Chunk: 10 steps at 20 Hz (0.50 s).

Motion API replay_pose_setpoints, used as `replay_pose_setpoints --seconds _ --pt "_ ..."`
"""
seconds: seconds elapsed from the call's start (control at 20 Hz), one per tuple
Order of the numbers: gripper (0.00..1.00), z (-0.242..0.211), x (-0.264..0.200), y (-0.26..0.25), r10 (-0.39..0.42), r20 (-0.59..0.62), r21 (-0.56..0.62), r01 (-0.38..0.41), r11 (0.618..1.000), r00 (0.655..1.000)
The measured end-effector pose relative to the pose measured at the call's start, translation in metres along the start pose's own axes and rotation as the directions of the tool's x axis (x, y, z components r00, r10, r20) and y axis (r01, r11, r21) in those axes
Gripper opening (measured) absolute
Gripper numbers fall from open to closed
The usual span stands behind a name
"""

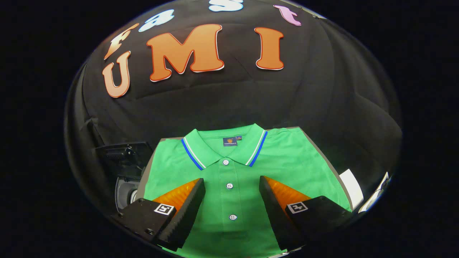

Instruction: Put the clothes into the washing machine and then close the washing machine lid.

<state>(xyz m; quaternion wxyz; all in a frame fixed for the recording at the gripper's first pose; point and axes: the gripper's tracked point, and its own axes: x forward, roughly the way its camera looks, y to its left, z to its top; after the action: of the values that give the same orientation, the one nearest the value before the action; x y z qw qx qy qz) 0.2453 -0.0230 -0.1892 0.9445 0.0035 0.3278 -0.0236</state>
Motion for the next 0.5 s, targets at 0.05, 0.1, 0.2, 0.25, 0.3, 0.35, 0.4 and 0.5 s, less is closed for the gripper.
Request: replay_pose_setpoints --seconds 0.05,0.1,0.2,0.25,0.3,0.35,0.4,0.5 --pt "0.99 -0.0006 0.0009 0.0004 -0.001 -0.011 0.001 0.001 1.000 1.000" --pt "0.99 -0.0033 0.0014 -0.0013 -0.006 -0.026 0.001 0.006 1.000 1.000" --pt "0.99 -0.0052 0.0043 -0.0015 -0.013 -0.046 -0.012 0.013 1.000 0.999" --pt "0.99 -0.0056 0.0043 -0.0008 -0.016 -0.059 -0.022 0.014 1.000 0.998" --pt "0.99 -0.0064 0.0047 -0.0005 -0.013 -0.075 -0.026 0.012 1.000 0.997" --pt "0.99 -0.0068 0.0051 0.0009 -0.012 -0.092 -0.021 0.010 1.000 0.996" --pt "0.99 -0.0063 0.0051 0.0012 -0.013 -0.111 -0.024 0.010 1.000 0.994" --pt "0.99 -0.0066 0.0061 0.0014 -0.020 -0.158 -0.026 0.016 1.000 0.987"
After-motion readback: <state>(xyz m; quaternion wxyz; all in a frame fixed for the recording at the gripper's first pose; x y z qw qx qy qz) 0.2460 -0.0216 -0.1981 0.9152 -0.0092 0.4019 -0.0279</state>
